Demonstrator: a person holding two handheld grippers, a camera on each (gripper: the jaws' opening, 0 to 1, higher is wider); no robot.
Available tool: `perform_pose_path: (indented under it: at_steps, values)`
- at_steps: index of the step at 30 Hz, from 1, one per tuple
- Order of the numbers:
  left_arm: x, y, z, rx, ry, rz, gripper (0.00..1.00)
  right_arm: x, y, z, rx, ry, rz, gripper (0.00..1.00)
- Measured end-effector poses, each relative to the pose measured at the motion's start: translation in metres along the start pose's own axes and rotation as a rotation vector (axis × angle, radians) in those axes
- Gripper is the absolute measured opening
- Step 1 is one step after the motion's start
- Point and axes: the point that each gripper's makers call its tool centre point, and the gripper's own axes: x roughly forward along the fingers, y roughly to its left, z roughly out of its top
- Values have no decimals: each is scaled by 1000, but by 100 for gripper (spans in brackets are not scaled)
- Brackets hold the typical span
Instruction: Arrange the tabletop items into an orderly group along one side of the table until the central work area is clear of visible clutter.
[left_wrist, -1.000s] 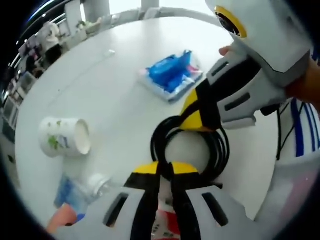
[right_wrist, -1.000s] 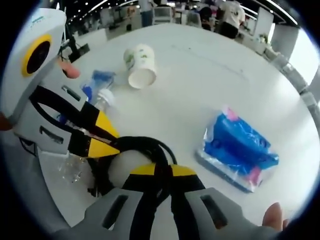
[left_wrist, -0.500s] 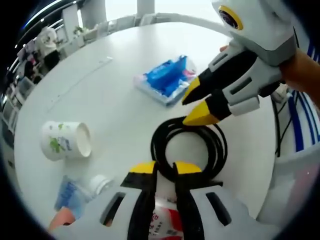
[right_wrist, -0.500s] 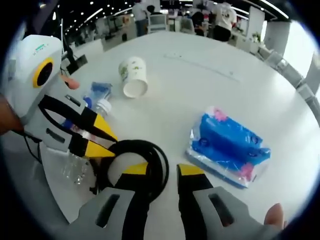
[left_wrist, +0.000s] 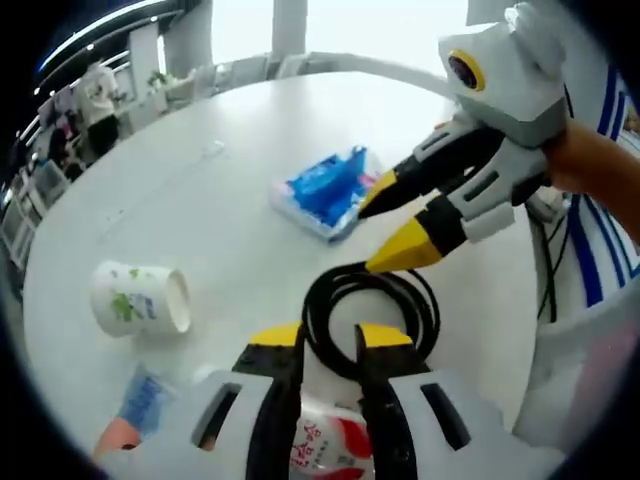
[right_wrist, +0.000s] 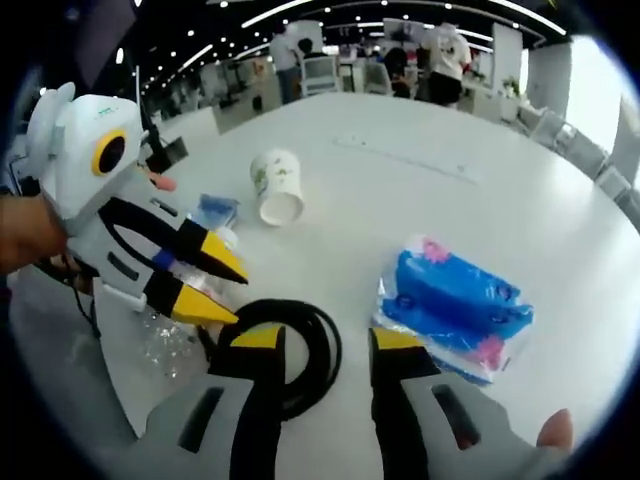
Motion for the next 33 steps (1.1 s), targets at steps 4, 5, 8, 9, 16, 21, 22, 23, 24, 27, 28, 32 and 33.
perform_pose_path:
  at_steps: [4,5,8,9,16,21,22,23,24,27,28,32,33]
  values:
    - [-2,-1,3,9,-33,-25,28,-1,4,2,-15,-18,17,44]
    - [-3,-2,3,10,-37,-34,29,-2,5,2,-22,-19,24,45]
    - [-6,-6,7,5,-88,-74,33,-4,8,3,-46,-28,40,49]
    - [-8,-4,5,-4,-85,-74,35,-4,8,3,-49,-28,41,51]
    - [-18,-11,15,-24,-192,-151,46,-7,16,7,-75,-52,75,58]
    - [-26,-13,22,-43,-265,-185,56,-9,23,11,-93,-70,97,64]
    - [-28,-14,22,-45,-274,-196,57,-10,24,12,-91,-75,104,65]
    - [-29,-15,22,-44,-282,-200,58,-10,24,12,-90,-81,107,67]
    - [-30,-14,22,-47,-286,-203,59,-11,24,13,-90,-85,110,68]
    - [-36,-18,27,-63,-332,-233,62,-13,27,14,-89,-97,126,70]
    - [-37,-18,27,-64,-339,-235,65,-13,27,14,-90,-98,128,71]
    - [-38,-22,28,-55,-344,-252,70,-15,29,16,-84,-113,139,74]
    - [-39,-23,28,-58,-348,-258,71,-15,30,16,-82,-116,143,76]
